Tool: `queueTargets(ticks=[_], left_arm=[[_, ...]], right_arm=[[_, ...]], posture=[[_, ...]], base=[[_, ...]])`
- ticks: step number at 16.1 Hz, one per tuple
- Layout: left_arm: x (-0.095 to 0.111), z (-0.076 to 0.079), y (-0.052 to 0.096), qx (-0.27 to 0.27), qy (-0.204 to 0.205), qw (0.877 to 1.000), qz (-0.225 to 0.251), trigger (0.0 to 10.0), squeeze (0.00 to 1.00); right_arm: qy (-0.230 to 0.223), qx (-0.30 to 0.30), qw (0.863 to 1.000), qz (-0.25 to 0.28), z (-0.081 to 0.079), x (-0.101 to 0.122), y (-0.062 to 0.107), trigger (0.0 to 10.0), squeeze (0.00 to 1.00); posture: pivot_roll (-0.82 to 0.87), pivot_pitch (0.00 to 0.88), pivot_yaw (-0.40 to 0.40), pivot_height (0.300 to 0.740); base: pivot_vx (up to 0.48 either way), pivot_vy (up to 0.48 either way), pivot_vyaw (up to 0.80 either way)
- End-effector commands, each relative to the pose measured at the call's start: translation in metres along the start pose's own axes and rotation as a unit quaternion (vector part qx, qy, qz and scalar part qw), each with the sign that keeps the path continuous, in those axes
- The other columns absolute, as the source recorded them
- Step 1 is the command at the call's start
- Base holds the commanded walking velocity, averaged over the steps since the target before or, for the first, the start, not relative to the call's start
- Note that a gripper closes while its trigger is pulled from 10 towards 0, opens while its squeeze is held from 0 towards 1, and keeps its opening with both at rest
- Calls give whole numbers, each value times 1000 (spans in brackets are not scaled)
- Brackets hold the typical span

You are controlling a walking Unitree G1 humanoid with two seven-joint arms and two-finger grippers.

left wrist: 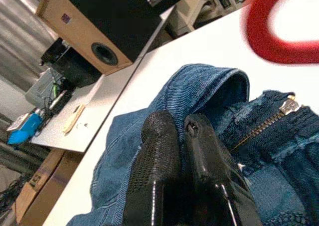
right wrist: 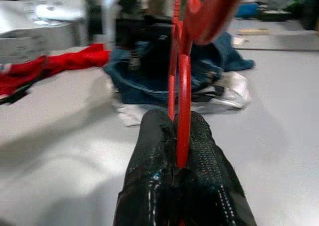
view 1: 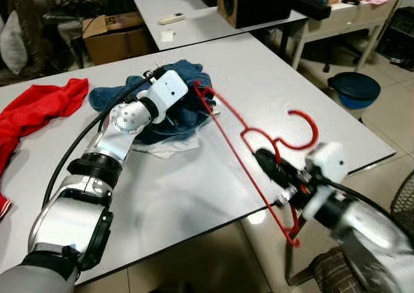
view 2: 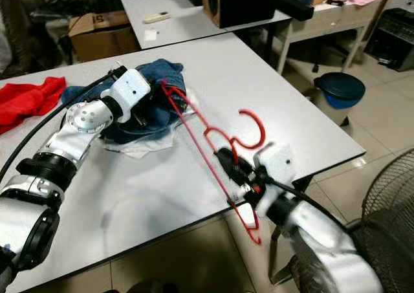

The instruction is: Hang hanger

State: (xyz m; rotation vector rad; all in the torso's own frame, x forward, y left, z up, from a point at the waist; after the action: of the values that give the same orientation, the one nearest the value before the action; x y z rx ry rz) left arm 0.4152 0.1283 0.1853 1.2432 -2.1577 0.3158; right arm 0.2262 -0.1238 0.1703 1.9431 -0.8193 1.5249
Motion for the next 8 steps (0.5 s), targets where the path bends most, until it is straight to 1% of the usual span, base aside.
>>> queueTargets(ticks=[1, 3, 5, 6, 7, 8], left_arm=[[7, -10, -2, 8, 10, 1000, 9, 0, 0], [15, -11, -3, 12, 19, 999, 27, 0, 0], [41, -13, -2, 3, 24, 995, 95, 0, 0], [44, -14, -1, 1, 22, 994, 105, 0, 0], [54, -14, 4, -10, 13, 991, 130, 0, 0], [60, -15, 6, -14, 14, 989, 144, 0, 0]], right_arm=[[-3, 18, 1000, -3, -4, 3, 1, 10000, 0], [-2, 9, 1000, -10, 1, 2, -1, 10000, 0], [-5, -19, 999, -27, 16, -2, -7, 10000, 0], [-6, -26, 999, -29, 19, -2, -9, 10000, 0], [-3, -55, 998, -33, 31, -2, -13, 10000, 0], [-11, -78, 996, -36, 40, -2, -15, 10000, 0]], posture=[[-88, 0, 109, 740], [-87, 0, 101, 740], [-76, 0, 84, 740], [-76, 0, 84, 740], [-64, 0, 72, 740], [-59, 0, 66, 740]], base=[[0, 0, 0], [0, 0, 0], [0, 0, 0], [0, 0, 0], [0, 0, 0], [0, 0, 0]])
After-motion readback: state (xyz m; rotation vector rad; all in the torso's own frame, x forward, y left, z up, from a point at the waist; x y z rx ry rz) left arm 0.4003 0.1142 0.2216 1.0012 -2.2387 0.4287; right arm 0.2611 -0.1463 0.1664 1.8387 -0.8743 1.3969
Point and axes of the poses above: a point about 5 cm out from each wrist's last joint towards the gripper, its own y axis pointing back from the gripper into the wrist, its own x axis along the axis of the wrist's last joint, z = x × y, the point moved 3 cm from there along -y, pointing out of the wrist towards the gripper, and after that the axes turned 12 degrees about -y, right-handed, at the moved point
